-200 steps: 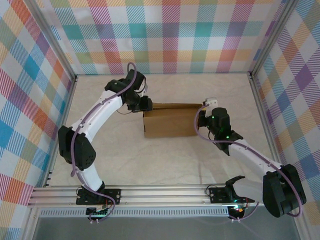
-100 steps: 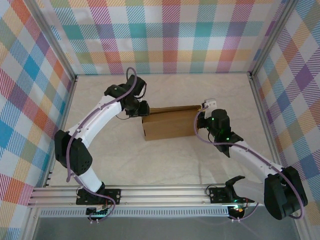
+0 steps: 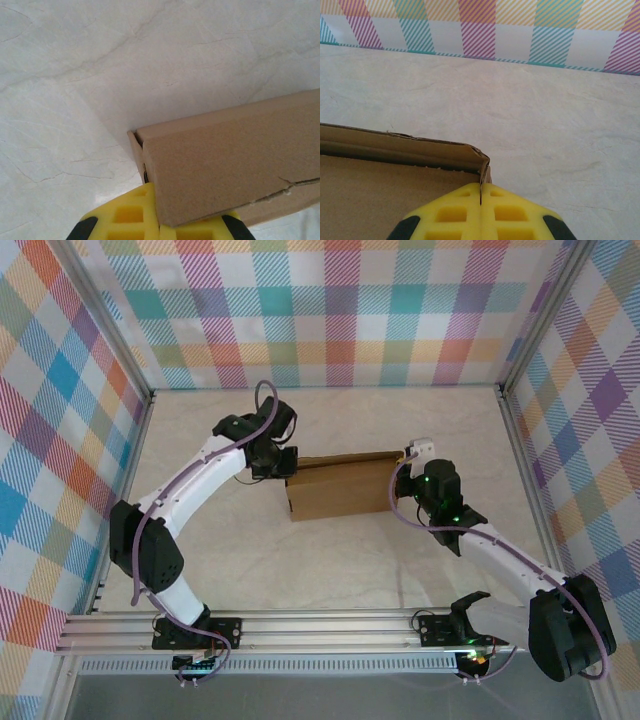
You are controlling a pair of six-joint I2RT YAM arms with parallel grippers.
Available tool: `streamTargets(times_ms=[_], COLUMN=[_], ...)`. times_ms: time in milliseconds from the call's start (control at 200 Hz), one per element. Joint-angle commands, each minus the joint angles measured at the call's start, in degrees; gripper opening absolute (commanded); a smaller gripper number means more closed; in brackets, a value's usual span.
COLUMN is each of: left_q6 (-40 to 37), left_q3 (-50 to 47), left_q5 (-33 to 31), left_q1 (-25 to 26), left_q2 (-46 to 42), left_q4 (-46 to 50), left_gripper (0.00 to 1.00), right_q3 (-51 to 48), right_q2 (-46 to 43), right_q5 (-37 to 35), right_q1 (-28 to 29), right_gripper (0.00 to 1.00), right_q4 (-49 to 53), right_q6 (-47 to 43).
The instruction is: Fold the paper box
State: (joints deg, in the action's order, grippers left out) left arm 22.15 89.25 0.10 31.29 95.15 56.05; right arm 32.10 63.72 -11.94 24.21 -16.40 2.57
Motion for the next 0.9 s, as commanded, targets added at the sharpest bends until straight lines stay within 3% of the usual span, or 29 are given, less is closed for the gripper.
streamTargets(times_ms=[0, 390, 660, 895], left_q6=[0.06, -2.46, 1.36, 3.88], left_q3=[-2.38, -2.89, -7.59, -15.46], left_q5=[-1.97, -7.22, -6.06, -10.63], left_q1=[1.12, 2.11, 4.93, 7.36], left_q2=[-0.41, -0.40, -0.06, -3.11], left_q4=[3.07, 7.33, 0.78, -5.29], left_gripper=[0.00, 0.00, 0.00, 0.00], right_q3=[-1.94, -3.05, -3.42, -6.13], right_q2=[-0.35, -0.27, 0.00, -0.61], right_q5=[0.08, -1.15, -0.53, -1.06], right_q1=[0.32, 0.36, 0.32, 0.32], right_gripper=[0.00, 0.00, 0.00, 0.00], right_q4=[0.17, -0.74, -1.31, -3.65], right_q6=[-0.01, -0.28, 0.33, 0.25])
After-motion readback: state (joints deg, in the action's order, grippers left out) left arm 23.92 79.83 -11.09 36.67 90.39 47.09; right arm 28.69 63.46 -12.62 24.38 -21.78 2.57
